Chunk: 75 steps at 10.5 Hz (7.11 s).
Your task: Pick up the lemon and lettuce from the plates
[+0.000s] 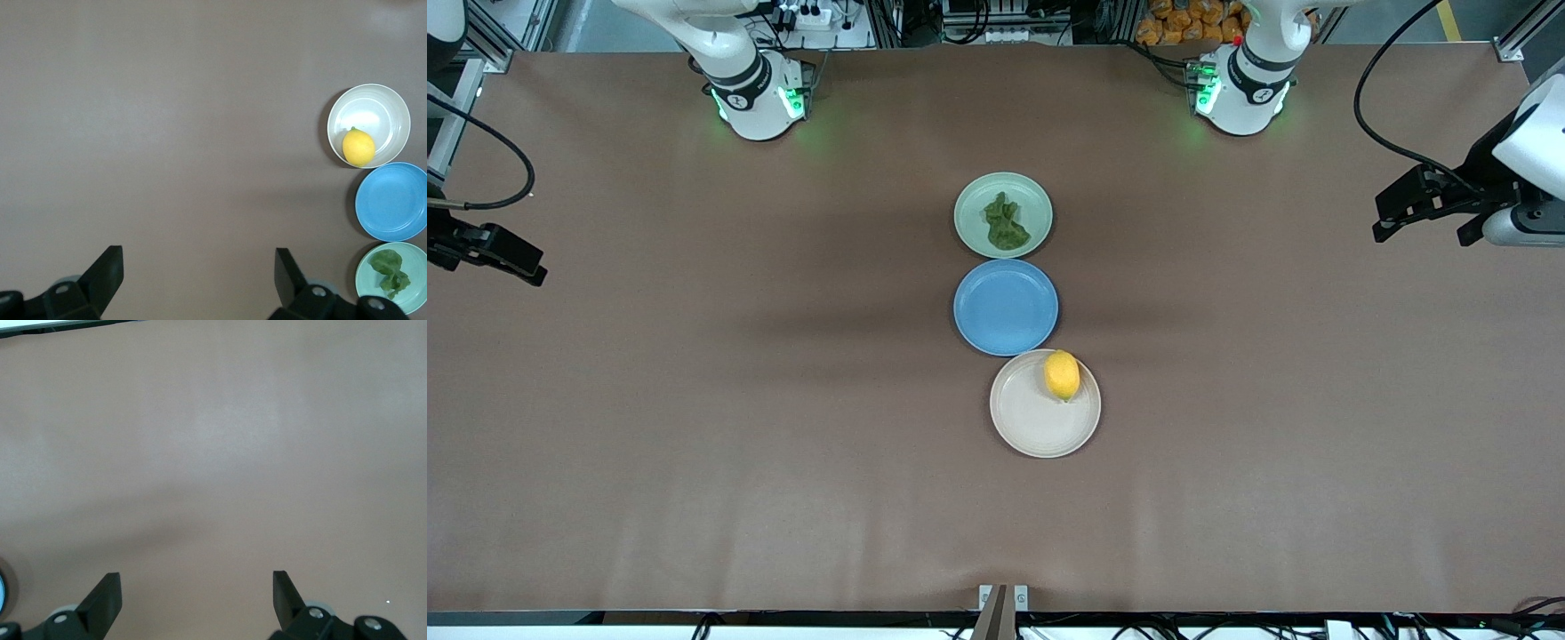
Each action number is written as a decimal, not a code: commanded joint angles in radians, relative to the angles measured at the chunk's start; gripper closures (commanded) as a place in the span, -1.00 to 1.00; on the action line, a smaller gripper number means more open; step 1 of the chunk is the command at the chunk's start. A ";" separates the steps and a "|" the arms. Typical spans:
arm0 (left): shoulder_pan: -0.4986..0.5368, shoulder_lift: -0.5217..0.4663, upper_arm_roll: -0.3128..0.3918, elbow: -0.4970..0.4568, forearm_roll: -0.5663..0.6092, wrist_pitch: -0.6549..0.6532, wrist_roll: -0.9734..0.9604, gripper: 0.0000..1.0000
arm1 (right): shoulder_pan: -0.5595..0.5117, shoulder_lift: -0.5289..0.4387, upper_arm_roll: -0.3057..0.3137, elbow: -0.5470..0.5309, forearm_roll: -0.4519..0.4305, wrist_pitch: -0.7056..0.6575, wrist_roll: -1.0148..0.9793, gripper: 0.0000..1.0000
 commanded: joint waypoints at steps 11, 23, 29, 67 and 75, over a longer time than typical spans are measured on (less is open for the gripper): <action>-0.234 0.359 -0.089 -0.004 -0.008 0.371 -0.308 -1.00 | -0.011 0.005 0.155 -0.082 0.015 -0.009 0.005 -1.00; -0.455 0.774 -0.072 0.002 0.149 0.777 -0.698 -1.00 | 0.089 0.126 0.575 -0.527 0.011 0.575 0.652 -1.00; -0.486 0.801 -0.032 0.002 0.147 0.802 -0.699 -0.15 | 0.261 0.312 0.635 -0.528 -0.201 0.654 1.003 -1.00; -0.006 0.461 -0.030 0.005 0.187 0.400 -0.101 -1.00 | 0.114 0.184 0.688 -0.545 -0.079 0.459 0.710 1.00; -0.007 0.183 -0.035 0.019 0.134 0.156 -0.104 -1.00 | 0.086 0.116 0.301 -0.448 0.011 0.321 0.162 1.00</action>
